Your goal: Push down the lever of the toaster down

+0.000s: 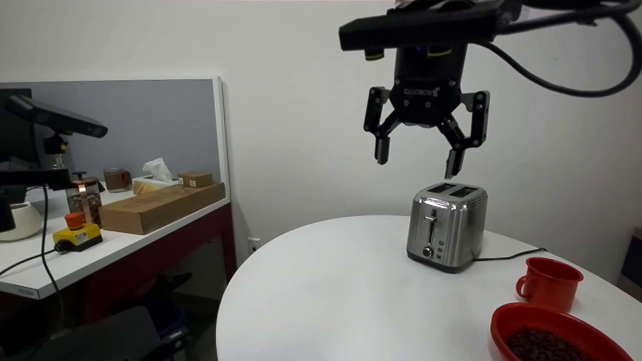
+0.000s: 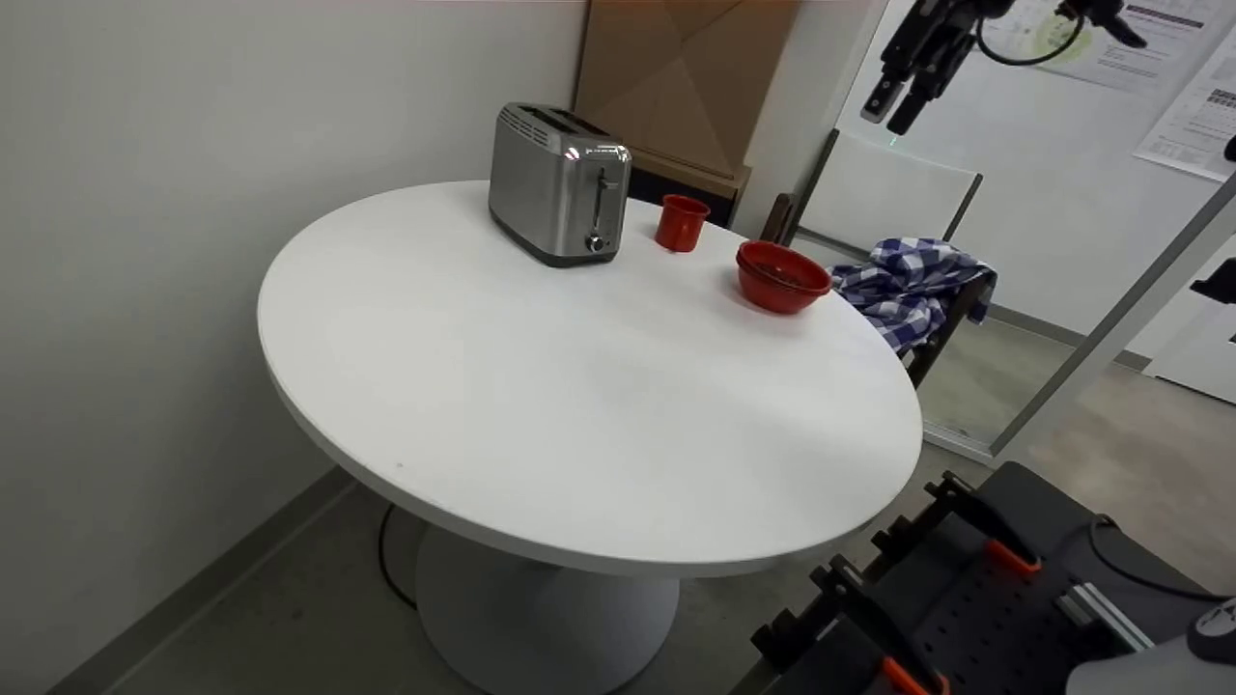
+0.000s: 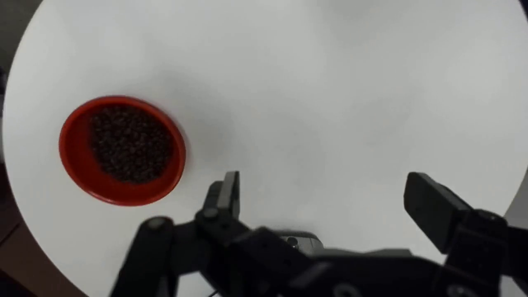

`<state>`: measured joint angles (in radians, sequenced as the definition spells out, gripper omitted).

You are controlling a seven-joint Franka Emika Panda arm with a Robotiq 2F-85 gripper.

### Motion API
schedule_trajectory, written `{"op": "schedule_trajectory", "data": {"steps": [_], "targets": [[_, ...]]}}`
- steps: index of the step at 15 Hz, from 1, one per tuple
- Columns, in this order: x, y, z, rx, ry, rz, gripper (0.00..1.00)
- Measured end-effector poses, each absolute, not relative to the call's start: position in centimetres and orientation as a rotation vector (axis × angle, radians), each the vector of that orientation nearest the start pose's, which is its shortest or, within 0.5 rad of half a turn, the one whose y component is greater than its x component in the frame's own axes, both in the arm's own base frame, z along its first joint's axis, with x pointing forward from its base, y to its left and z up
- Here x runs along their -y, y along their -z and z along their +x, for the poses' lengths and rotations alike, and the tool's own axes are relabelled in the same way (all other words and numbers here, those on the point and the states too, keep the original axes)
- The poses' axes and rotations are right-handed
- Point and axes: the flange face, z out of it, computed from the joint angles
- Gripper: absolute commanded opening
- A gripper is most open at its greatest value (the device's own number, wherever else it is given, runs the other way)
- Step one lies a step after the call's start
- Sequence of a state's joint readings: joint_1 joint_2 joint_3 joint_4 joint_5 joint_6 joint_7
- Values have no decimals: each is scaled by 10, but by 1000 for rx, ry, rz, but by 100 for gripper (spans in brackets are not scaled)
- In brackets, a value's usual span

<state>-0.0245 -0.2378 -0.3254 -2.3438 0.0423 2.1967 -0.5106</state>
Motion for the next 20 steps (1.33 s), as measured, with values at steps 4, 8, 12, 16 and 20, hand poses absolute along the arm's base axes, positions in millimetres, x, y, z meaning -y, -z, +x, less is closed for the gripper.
{"op": "schedule_trajectory", "data": {"steps": [4,8,12,16,20], "targets": [[154,-421,519,300,269,-3146,97],[136,-406,574,325,385,-3185,62],[120,-390,611,351,451,-3192,31],[107,-375,638,389,538,-3185,3],[94,-354,660,388,566,-3174,1]]}}
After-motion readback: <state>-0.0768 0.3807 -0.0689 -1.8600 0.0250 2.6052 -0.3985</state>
